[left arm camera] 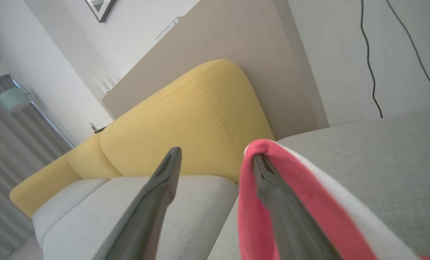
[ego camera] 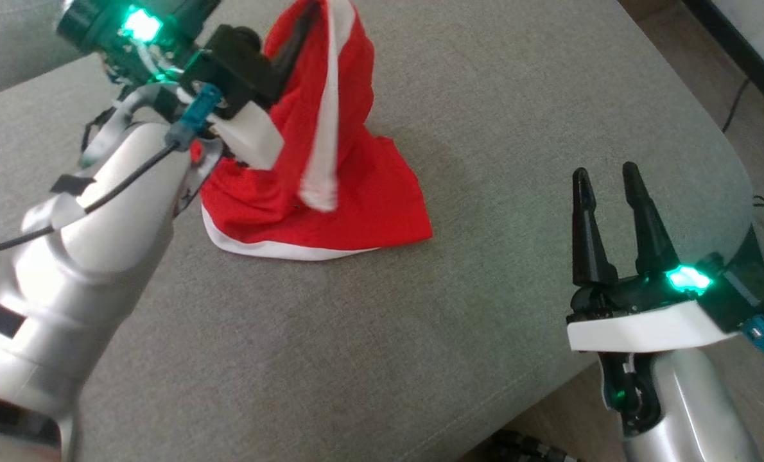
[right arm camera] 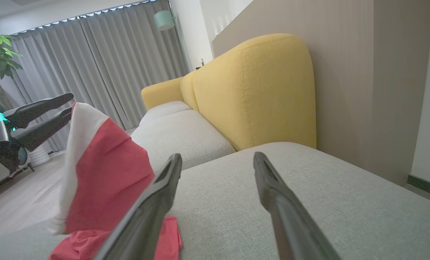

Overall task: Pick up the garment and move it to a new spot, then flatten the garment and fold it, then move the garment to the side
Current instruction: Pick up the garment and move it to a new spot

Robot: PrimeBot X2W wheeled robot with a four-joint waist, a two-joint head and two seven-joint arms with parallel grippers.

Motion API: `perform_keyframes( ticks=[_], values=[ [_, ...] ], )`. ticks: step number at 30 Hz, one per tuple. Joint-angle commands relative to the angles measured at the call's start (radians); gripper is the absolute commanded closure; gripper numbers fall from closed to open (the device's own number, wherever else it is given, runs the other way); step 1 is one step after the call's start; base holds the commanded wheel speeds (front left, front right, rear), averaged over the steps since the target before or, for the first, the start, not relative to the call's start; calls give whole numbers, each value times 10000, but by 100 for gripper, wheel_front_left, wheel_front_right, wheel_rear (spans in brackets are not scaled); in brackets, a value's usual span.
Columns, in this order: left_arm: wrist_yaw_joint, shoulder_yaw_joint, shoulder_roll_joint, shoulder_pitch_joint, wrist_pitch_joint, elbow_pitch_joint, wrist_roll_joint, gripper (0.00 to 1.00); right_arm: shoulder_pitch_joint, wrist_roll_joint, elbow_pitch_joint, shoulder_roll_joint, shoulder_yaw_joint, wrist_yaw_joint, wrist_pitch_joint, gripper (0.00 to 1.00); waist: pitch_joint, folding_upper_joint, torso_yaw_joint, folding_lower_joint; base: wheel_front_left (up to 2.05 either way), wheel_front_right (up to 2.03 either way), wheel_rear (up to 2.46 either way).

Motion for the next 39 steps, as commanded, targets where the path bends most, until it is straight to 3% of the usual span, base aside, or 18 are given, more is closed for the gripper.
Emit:
perform_keyframes(
  ticks=[1,6,14,18,24,29,30,33,39],
  values=[
    [146,430,241,-782,-236,64,9,0,-311,85,-389,-56,301,-7,-63,0,83,0,20,-2,0,0,0],
    [20,376,145,-954,-634,827,-89,0,-289,-33,-383,-56,278,-7,-63,0,57,0,416,-2,0,0,0],
    [-644,-186,162,-958,-408,1319,-375,0,-275,-175,-338,-56,197,-7,-63,0,-153,0,1069,-2,0,0,0],
    [-573,-148,268,-795,-561,1349,-552,0,-287,-266,-292,-56,153,-7,-63,0,-328,0,1479,-2,0,0,0],
    [380,421,470,341,-1242,1036,-1050,0,-194,-588,-103,-56,-123,-7,-63,0,-648,0,2333,-2,0,0,0],
    [1494,1089,563,2132,-1869,261,-1720,0,28,-936,114,-56,-528,-7,-63,0,-944,0,3221,-2,0,0,0],
    [1907,1323,530,2955,-2051,-138,-1991,0,125,-1091,223,-56,-720,-7,-63,0,-1065,0,3601,-2,0,0,0],
    [2488,1618,417,4204,-2246,-834,-2310,0,260,-1332,404,-56,-949,-7,-63,0,-1180,0,4075,-2,0,0,0],
    [3238,2007,-24,6295,-2377,-2002,-2583,0,372,-1568,771,-56,-1175,-7,-63,0,-1242,0,4647,-2,0,0,0]
  ],
)
